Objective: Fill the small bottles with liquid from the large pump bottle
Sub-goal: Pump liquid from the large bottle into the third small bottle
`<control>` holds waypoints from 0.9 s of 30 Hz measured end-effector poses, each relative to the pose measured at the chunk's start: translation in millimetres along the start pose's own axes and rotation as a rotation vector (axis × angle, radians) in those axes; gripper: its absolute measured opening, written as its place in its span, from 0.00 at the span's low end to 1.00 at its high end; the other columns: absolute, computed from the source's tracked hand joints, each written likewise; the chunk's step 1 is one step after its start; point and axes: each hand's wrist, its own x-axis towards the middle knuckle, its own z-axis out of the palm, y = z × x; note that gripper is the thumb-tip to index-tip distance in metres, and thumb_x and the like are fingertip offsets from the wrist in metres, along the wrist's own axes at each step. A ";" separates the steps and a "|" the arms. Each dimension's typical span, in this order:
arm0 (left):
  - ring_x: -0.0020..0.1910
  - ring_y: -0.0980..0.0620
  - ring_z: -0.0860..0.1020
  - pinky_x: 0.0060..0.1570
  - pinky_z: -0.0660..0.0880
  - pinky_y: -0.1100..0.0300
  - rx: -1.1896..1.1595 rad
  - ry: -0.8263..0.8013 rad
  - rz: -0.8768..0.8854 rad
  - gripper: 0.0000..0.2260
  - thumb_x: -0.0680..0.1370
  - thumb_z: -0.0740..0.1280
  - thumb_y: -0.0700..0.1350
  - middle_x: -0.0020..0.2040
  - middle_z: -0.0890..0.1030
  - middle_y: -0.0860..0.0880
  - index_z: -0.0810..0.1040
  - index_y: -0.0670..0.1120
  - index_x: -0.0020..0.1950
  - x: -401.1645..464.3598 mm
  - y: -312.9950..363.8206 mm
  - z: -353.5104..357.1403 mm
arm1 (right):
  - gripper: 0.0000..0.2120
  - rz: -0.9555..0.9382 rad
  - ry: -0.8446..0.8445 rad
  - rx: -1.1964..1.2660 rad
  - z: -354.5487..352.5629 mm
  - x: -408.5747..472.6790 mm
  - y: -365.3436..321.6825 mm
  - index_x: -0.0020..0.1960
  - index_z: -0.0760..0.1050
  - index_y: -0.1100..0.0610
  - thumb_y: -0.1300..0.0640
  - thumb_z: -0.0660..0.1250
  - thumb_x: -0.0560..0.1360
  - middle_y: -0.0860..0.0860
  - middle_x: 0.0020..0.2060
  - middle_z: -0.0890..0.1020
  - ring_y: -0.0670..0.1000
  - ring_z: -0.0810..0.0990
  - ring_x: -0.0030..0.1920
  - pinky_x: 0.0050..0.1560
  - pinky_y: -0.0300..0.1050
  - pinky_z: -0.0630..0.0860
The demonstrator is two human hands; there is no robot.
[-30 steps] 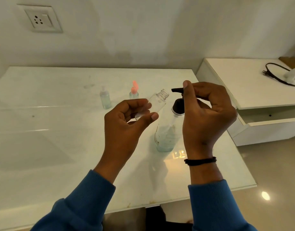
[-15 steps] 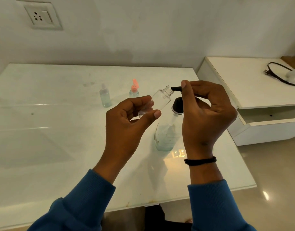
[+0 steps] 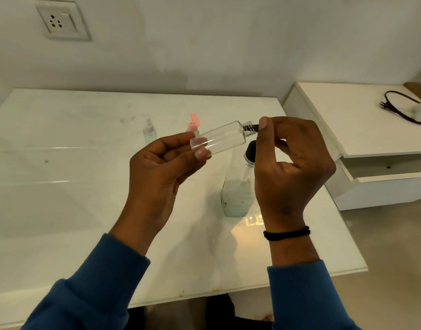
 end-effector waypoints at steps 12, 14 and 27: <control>0.49 0.41 0.86 0.47 0.82 0.60 -0.117 -0.009 -0.080 0.13 0.67 0.73 0.40 0.52 0.87 0.42 0.85 0.42 0.51 -2.5 4.3 4.1 | 0.08 0.046 0.018 -0.030 3.7 -4.4 -1.6 0.41 0.83 0.63 0.62 0.71 0.77 0.53 0.38 0.83 0.45 0.79 0.40 0.39 0.42 0.80; 0.49 0.41 0.86 0.47 0.82 0.60 -0.115 -0.003 -0.081 0.14 0.67 0.73 0.40 0.51 0.87 0.42 0.84 0.41 0.52 -3.3 3.7 6.1 | 0.08 0.065 0.026 -0.031 4.4 -3.2 0.6 0.39 0.82 0.63 0.63 0.71 0.77 0.53 0.37 0.82 0.44 0.78 0.38 0.37 0.43 0.80; 0.51 0.41 0.86 0.46 0.82 0.61 -0.156 0.005 -0.097 0.16 0.67 0.73 0.38 0.51 0.87 0.41 0.83 0.40 0.55 -6.5 3.5 10.7 | 0.13 0.095 0.076 -0.004 9.7 -10.0 10.1 0.34 0.78 0.64 0.64 0.69 0.77 0.52 0.33 0.76 0.43 0.74 0.34 0.36 0.34 0.74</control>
